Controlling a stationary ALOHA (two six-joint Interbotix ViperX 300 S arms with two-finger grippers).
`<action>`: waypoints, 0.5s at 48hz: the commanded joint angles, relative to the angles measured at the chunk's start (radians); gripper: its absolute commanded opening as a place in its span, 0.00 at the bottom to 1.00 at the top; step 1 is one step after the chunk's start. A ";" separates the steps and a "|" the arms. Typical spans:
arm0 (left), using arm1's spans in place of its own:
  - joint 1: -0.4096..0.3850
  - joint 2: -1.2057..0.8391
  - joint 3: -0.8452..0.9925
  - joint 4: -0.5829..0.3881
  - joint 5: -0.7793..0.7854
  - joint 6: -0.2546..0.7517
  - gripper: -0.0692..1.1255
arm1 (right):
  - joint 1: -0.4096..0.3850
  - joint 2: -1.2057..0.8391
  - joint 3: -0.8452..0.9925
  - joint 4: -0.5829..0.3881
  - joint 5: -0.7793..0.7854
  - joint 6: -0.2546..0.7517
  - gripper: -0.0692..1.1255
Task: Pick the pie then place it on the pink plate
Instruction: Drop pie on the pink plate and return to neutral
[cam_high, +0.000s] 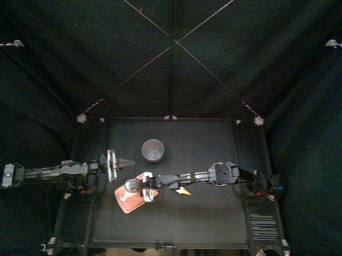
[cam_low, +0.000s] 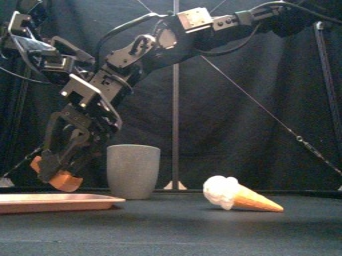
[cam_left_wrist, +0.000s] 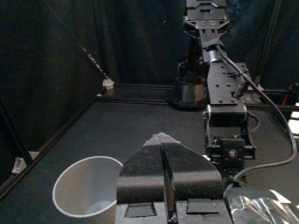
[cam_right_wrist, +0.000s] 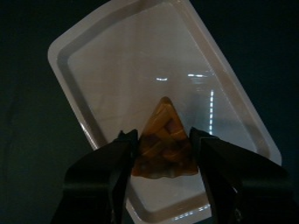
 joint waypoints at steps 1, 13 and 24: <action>0.000 0.000 -0.020 0.000 -0.006 0.003 0.06 | -0.005 -0.029 -0.043 -0.005 0.009 0.000 0.78; 0.000 0.000 -0.017 0.000 -0.005 0.000 0.06 | -0.003 -0.044 -0.040 -0.021 -0.009 0.000 0.87; -0.002 0.000 -0.012 -0.005 -0.006 0.000 0.06 | 0.003 -0.133 0.061 -0.011 -0.072 0.003 0.87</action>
